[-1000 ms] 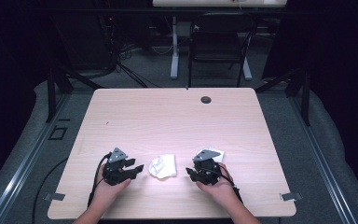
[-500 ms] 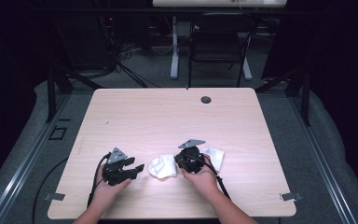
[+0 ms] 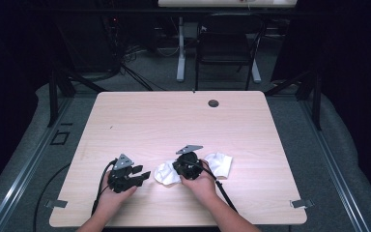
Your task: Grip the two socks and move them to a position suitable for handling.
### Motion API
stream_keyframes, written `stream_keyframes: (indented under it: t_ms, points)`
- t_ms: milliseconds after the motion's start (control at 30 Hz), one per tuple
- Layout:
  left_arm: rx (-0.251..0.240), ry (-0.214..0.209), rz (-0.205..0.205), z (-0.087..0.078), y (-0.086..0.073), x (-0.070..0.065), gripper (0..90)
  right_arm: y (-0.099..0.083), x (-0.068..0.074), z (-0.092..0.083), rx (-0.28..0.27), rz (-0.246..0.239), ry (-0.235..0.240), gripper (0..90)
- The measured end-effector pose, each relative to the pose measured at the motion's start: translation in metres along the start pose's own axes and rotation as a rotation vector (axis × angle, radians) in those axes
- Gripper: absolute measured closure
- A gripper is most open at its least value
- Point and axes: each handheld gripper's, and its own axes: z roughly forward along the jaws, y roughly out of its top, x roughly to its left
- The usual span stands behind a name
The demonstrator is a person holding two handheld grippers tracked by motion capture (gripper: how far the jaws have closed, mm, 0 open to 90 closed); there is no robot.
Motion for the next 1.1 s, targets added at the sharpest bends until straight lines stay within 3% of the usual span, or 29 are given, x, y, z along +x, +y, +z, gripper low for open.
stream_keyframes:
  t_ms: [233, 700, 867, 1100]
  points:
    - [-0.003, -0.019, 0.001, -0.002, 0.000, -0.001, 55.1, -0.007, 0.004, 0.003, 0.027, -0.056, -0.012, 88.3]
    - [0.011, -0.041, 0.027, 0.005, -0.001, -0.014, 55.3, -0.025, 0.008, -0.017, 0.062, -0.123, 0.036, 88.8]
    - [0.028, -0.079, 0.009, 0.017, 0.001, -0.019, 63.5, -0.028, 0.010, -0.020, 0.067, -0.133, 0.042, 88.8]
    - [0.063, -0.096, 0.030, 0.026, 0.000, -0.025, 69.8, -0.029, 0.013, -0.020, 0.071, -0.136, 0.049, 89.1]
